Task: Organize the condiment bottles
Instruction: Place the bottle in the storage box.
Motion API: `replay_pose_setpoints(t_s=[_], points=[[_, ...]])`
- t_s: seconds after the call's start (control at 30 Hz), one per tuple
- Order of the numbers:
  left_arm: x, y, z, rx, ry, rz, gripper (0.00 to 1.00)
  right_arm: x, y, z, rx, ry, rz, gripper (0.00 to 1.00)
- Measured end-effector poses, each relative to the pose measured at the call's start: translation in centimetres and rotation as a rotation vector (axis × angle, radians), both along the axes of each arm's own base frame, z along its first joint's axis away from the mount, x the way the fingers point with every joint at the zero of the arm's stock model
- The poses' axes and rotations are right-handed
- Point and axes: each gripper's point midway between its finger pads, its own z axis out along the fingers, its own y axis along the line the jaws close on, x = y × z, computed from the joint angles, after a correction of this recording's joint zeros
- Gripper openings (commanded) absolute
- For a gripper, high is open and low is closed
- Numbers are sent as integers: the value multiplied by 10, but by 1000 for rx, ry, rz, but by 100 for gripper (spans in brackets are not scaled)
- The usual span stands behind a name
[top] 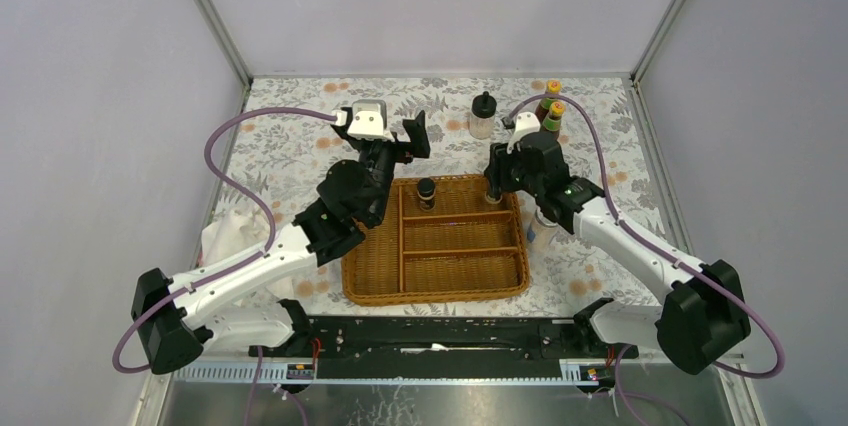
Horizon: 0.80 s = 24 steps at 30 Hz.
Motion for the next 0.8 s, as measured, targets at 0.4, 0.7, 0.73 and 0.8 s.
replay_pose_setpoints(t_s=[0.4,0.7,0.73,0.8], points=[[0,-1,-1,3,2,0,95,6,14,-11,17,0,23,0],[0,-1,-1,2,2,-1,95,13,20,-32,3,28,29,0],[0,-1,-1,3,2,-1,95,14,20,-35,1,32,30,0],[0,-1,-1,2,2,-1,95,15,21,-40,-4,42,31,0]])
